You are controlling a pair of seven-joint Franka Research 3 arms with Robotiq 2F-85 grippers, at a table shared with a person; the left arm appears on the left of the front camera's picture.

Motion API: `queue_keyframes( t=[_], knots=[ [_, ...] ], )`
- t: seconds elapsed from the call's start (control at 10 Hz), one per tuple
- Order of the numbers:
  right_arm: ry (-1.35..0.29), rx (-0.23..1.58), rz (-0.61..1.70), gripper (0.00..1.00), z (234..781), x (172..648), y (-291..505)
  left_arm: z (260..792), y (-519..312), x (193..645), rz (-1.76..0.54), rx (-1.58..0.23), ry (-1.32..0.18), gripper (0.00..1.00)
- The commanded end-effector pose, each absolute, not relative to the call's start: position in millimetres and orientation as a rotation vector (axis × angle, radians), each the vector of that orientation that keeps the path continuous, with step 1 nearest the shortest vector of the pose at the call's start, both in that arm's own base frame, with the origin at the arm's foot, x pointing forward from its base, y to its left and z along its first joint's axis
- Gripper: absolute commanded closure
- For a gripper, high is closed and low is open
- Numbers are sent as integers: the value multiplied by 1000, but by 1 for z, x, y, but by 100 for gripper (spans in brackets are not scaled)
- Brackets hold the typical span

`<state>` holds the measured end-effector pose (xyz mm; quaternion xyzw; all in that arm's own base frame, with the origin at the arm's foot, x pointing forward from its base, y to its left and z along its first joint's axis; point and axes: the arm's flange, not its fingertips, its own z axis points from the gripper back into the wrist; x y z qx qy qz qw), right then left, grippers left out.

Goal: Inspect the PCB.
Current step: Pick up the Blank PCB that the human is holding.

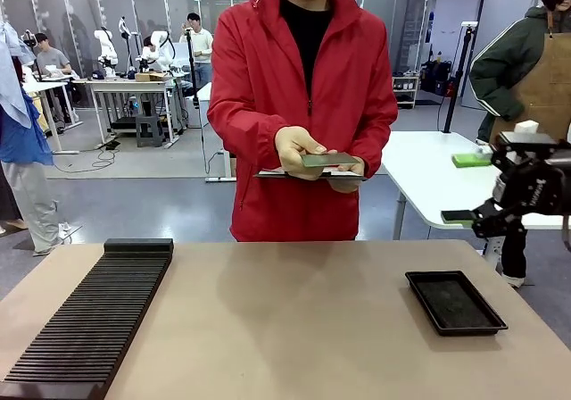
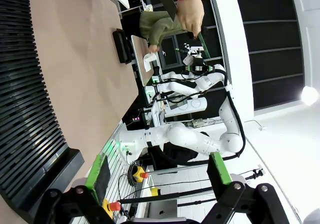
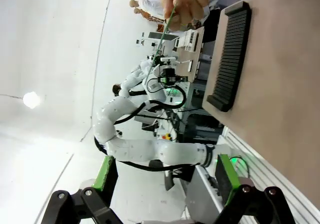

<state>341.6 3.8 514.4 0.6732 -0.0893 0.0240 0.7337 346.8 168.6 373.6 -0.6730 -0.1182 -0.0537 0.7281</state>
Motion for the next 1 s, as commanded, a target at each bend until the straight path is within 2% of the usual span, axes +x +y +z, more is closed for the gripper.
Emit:
queue_keyframes(
  t=[0.0,0.2,0.9],
  knots=[
    [-121,1497,-24,0,526,358,27,375,169,346,-122,-1479,-259,0],
    [-54,1498,-39,0,532,365,56,375,169,346,-122,-1479,-259,0],
    [-4,1509,-134,0,537,410,111,375,169,346,-122,-1479,-259,0]
  ],
)
